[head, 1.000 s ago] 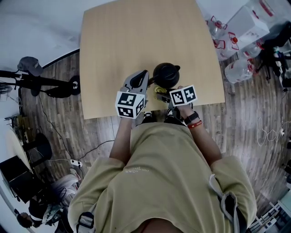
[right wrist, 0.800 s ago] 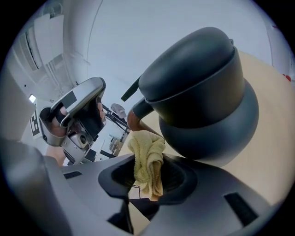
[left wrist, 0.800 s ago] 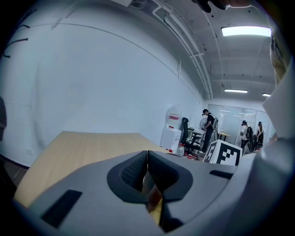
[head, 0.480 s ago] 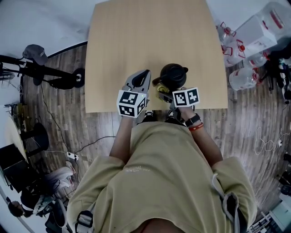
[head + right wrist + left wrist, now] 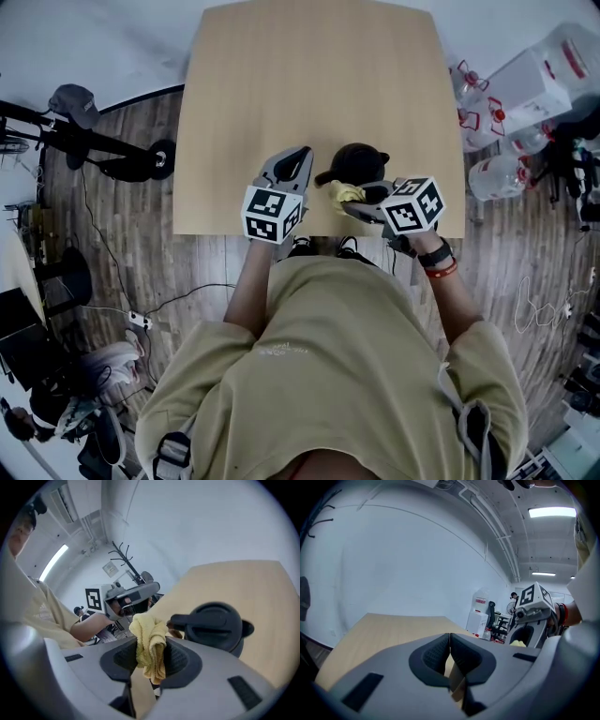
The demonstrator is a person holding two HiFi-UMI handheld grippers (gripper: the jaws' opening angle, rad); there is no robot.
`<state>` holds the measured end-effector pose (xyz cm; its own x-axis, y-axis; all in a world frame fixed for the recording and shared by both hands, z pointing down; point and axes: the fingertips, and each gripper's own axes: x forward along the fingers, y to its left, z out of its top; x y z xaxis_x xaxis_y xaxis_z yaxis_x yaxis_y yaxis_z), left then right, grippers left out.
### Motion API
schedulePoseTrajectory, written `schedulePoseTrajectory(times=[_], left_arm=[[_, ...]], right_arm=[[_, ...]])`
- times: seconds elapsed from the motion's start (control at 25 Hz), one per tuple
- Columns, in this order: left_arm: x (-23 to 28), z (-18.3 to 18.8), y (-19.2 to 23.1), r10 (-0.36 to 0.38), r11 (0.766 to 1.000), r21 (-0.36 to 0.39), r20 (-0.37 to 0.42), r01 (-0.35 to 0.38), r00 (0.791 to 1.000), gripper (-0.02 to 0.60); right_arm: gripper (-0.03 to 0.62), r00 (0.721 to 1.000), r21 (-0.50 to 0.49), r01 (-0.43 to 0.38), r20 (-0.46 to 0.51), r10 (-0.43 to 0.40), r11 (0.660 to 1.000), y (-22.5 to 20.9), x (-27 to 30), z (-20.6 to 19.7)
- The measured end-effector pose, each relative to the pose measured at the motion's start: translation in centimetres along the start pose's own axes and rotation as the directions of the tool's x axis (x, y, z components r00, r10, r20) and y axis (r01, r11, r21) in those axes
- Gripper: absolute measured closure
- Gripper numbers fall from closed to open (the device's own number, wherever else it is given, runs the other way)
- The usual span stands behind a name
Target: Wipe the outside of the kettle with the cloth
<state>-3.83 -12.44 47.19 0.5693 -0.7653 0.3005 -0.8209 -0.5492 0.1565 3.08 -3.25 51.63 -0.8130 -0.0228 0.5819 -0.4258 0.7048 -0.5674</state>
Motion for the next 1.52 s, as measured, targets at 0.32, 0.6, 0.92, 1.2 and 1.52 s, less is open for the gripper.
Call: schedulePoseTrajectory(times=[0.32, 0.6, 0.92, 1.2, 1.52], left_arm=[[-1.2, 1.3, 3.7, 0.089, 0.996, -0.028, 0.019, -0.089, 0.996, 0.557], [-4.0, 1.3, 8.0, 0.181, 0.982, -0.062, 0.027, -0.179, 0.983, 0.557], [-5.3, 0.5, 10.0, 0.219, 0.973, -0.084, 0.027, -0.216, 0.975, 0.557], [-5.0, 0.2, 9.6, 0.225, 0.971, -0.092, 0.024, -0.222, 0.974, 0.557], [-3.6, -0.2, 8.0, 0.186, 0.979, -0.084, 0.011, -0.184, 0.983, 0.557]], right_arm=[[0.457, 0.992, -0.228, -0.042, -0.122, 0.014, 0.973, -1.7, -0.3, 8.2], [0.457, 0.946, -0.435, -0.152, -0.323, 0.003, 0.887, -2.8, 4.0, 14.0], [0.457, 0.694, -0.478, -0.501, -0.72, 0.004, 0.721, -4.7, 11.4, 10.9], [0.457, 0.406, -0.318, -0.628, -0.913, -0.049, 0.711, -8.2, 14.2, 5.1], [0.459, 0.436, -0.329, -0.55, -0.897, -0.072, 0.767, -11.6, 15.1, 4.6]])
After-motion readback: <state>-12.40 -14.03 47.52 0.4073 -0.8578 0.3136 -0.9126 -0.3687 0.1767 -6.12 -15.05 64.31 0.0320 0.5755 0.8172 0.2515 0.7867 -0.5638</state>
